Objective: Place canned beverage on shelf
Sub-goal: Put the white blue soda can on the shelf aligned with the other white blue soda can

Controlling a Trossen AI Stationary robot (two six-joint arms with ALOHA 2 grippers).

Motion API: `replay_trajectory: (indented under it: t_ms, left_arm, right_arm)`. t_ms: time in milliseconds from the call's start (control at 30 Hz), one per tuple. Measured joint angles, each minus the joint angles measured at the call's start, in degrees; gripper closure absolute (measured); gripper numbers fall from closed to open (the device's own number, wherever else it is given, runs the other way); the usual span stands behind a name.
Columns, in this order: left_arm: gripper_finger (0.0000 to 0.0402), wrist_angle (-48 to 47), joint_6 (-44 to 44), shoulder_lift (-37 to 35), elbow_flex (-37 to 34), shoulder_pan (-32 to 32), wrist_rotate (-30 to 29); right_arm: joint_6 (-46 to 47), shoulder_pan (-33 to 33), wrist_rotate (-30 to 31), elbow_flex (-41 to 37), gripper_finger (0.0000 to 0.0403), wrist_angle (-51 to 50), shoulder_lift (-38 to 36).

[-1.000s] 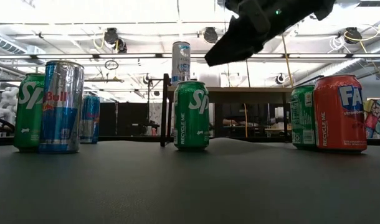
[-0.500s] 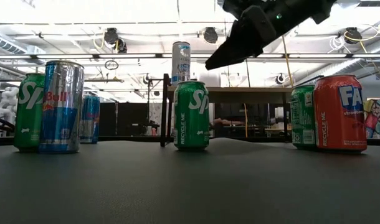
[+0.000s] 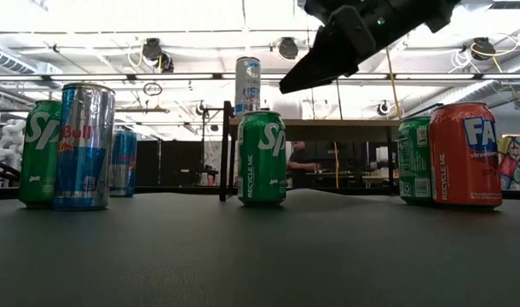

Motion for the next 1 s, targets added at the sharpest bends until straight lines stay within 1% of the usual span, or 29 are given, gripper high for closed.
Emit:
replay_trajectory:
  t_ms: [200, 333, 400, 467, 600, 667, 767, 1000]
  left_arm:
    - [0.0106, -0.1, 3.7, 1.3, 0.0, 0.0, 0.0]
    - [0.0107, -0.4, 7.9, 2.1, 0.0, 0.2, -0.1]
    - [0.011, -0.6, 8.3, 2.0, 0.0, 0.7, -0.1]
    - [0.0122, -1.2, 8.4, 1.7, 0.0, 0.8, -0.4]
    - [0.0166, -1.9, 9.8, 1.5, 0.0, 0.8, -0.4]
    - [0.0179, -2.0, 9.9, 1.4, 0.0, 0.8, -0.2]
    - [0.0179, -2.1, 11.4, 1.3, 0.0, 1.4, 0.1]
    - [0.0173, -2.2, 18.7, 1.2, 0.0, 4.0, 0.1]
  right_arm:
    - [1.1, 0.0, 0.0, 0.0, 0.0106, -0.2, 0.0]
    - [1.5, 0.0, 0.0, 0.0, 0.0106, -0.2, 0.0]
    - [1.6, 0.0, 0.0, 0.0, 0.0106, -0.2, 0.0]
    - [1.8, 0.0, 0.0, 0.0, 0.0106, -0.2, 0.0]
    - [1.8, 0.0, 0.0, 0.0, 0.0106, -0.3, 0.0]
    - [1.8, 0.0, 0.0, 0.0, 0.0106, -0.2, 0.0]
    - [1.8, 0.0, 0.0, 0.0, 0.0106, -0.3, 0.0]
    - [2.2, 0.0, -0.1, 0.0, 0.0106, -0.3, 0.0]
